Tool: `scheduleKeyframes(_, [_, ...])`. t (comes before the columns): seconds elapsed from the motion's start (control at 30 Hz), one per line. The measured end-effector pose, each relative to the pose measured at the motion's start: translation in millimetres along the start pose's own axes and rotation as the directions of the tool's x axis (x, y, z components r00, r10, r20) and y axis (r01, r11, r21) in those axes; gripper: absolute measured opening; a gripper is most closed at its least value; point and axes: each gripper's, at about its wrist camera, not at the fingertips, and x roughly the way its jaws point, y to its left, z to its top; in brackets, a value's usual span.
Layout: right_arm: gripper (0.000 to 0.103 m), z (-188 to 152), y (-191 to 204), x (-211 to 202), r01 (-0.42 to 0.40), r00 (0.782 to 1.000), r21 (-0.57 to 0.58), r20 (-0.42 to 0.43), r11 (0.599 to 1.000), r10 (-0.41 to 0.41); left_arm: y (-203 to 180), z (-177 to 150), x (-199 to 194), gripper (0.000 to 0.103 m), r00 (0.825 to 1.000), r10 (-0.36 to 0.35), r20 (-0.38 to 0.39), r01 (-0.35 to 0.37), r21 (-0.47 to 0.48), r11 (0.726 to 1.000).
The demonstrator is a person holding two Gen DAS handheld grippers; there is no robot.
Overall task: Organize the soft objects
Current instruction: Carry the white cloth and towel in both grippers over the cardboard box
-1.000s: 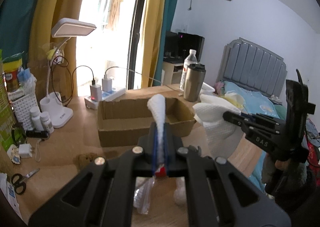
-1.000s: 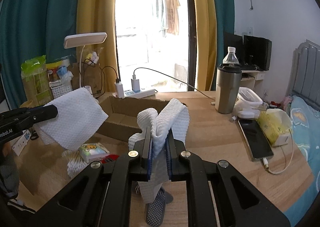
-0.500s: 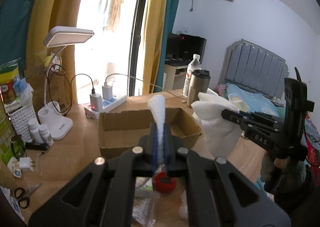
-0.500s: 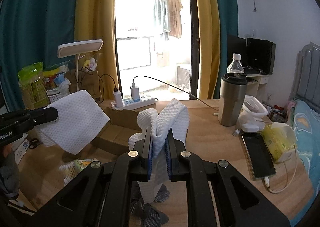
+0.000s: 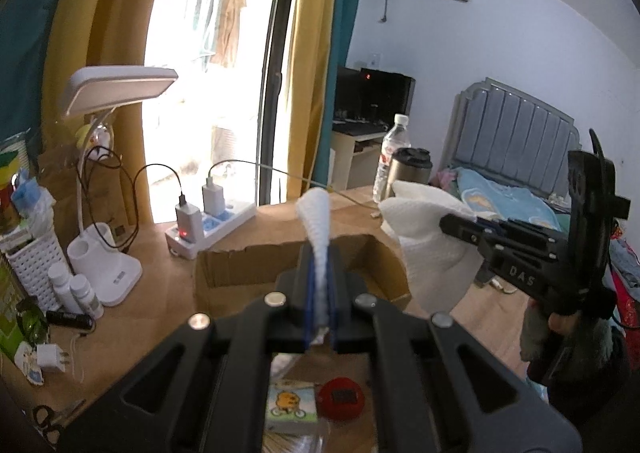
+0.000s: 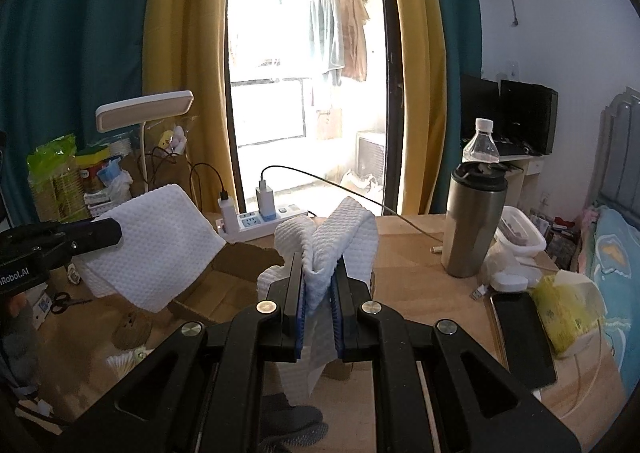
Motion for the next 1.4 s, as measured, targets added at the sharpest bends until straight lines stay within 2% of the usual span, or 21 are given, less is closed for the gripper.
scheduleKeyframes(0.63, [0.012, 31, -12, 42, -0.039, 0.999, -0.026, 0.031, 0.999, 0.040, 7, 22, 40, 0.005, 1.000, 0.007, 0.005, -0.007, -0.005, 1.000])
scheduleKeyframes(1.07, [0.012, 3, -11, 80, -0.087, 0.993, -0.003, -0.080, 0.996, 0.086, 12, 13, 78, 0.005, 0.998, -0.002, -0.058, -0.001, -0.046, 0.999])
scheduleKeyframes(1.4, [0.012, -32, -13, 103, -0.108, 0.969, 0.026, -0.219, 0.994, 0.111, 10, -2, 114, 0.005, 0.992, 0.008, -0.126, -0.014, -0.047, 0.999])
